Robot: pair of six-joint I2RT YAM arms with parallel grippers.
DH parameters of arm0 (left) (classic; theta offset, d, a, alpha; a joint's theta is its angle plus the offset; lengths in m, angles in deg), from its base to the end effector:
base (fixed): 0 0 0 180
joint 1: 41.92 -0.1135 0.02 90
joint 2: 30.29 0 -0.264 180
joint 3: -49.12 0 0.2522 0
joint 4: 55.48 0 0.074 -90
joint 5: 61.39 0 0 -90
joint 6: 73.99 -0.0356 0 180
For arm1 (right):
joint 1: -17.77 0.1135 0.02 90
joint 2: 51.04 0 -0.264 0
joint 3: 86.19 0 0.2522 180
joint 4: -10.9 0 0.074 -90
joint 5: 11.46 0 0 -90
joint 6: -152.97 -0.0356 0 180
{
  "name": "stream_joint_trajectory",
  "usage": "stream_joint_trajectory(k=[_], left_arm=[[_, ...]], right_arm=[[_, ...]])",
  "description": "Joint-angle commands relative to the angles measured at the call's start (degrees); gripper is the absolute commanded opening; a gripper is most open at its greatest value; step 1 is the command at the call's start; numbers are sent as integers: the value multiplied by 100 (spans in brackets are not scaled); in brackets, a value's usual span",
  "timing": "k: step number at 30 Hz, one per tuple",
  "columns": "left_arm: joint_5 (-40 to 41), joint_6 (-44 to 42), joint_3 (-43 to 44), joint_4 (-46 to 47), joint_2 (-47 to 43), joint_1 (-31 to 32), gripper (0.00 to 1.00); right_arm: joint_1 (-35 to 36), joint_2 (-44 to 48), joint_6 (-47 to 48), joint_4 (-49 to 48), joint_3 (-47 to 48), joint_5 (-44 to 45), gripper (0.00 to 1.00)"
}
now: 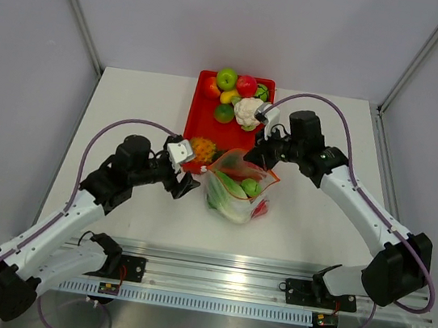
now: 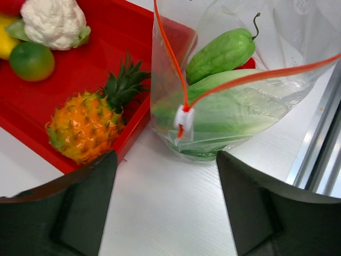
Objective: Place the food in the zip-top bag and seal the zipper
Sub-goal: Adjust the zipper food storage bag at the center of the board.
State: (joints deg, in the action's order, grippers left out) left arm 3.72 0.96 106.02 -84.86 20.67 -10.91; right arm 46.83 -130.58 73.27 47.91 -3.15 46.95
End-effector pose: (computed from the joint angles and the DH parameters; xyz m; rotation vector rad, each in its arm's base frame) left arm 0.1655 -0.1170 0.3024 1.0330 1.7009 -0.6099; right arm 0.2626 0.1673 0.3309 -1.0241 1.9004 0.7825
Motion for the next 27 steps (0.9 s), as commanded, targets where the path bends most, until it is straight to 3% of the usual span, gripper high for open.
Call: stream_joint_trajectory(k=[1, 10, 19, 23, 27], left_arm=[[55, -235, -261, 612, -288, -85, 83], [-806, 2, -156, 744, 528, -252, 79], [-1185, 775, -639, 2036, 520, -358, 69], [-1308, 881, -613, 2151, 643, -358, 60], [-1370, 1021, -587, 2177, 696, -358, 39]], right_arm=[[-76, 282, 129, -250, -63, -321, 0], [-85, 238, 51, -241, -46, -400, 0], [-76, 273, -11, -198, -90, -400, 0], [-76, 273, -37, -224, -81, -383, 0], [-76, 273, -90, -241, -81, -391, 0]])
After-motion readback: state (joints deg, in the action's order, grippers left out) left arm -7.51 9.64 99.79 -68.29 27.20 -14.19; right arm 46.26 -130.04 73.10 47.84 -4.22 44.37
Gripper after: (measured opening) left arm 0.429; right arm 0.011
